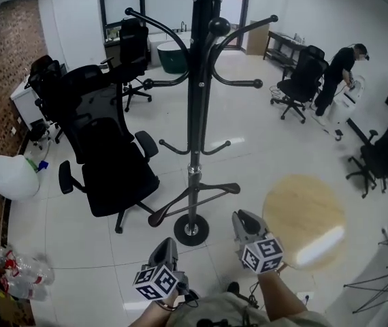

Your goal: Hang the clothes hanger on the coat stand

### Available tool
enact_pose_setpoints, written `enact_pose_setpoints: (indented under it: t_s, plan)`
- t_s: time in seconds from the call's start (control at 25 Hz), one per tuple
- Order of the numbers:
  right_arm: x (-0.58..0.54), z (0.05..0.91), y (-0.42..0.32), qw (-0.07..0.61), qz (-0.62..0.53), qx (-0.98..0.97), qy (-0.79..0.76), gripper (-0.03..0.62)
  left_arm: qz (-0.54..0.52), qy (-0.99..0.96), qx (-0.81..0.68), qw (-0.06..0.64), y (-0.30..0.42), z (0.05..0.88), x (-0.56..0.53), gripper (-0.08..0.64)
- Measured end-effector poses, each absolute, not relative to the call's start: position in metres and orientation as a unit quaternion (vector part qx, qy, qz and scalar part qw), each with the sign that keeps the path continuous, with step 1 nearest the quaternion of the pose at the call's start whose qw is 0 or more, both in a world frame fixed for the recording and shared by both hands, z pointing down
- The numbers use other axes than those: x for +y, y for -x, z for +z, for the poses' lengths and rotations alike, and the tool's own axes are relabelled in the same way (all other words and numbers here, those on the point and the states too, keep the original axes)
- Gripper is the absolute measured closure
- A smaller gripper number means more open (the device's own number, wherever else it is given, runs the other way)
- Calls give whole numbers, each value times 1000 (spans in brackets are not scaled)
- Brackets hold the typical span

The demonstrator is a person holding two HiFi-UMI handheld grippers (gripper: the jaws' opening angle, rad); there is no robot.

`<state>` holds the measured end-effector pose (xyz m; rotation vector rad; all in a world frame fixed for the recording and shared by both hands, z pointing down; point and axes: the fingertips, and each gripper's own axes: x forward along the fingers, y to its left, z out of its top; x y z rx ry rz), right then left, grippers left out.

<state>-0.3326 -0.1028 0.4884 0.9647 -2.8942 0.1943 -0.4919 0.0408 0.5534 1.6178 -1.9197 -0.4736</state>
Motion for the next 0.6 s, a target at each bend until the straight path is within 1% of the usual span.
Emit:
enact_pose_setpoints:
  t_s: [0.12, 0.16, 0.24, 0.32, 0.4, 0.6]
  plan:
    - [-109, 483, 269, 36, 74, -938, -337, 554, -103, -653, -722, 205, 424, 523, 15, 543]
    - [-111, 479, 245, 33, 76, -935, -344, 589, -84, -664, -721, 180, 397, 513, 6, 543]
    - [-112, 476, 206, 31, 80, -930, -356, 589, -55, -681, -717, 136, 354, 498, -7, 543]
    - [-108, 485, 181, 34, 85, -927, -363, 589, -33, -689, -717, 102, 325, 495, -15, 543]
    - [-102, 499, 157, 39, 89, -926, -365, 589, -20, -692, -717, 85, 298, 498, -20, 543]
    - [-100, 511, 69, 39, 105, -907, -405, 589, 4, -707, -703, 76, 206, 501, -41, 543]
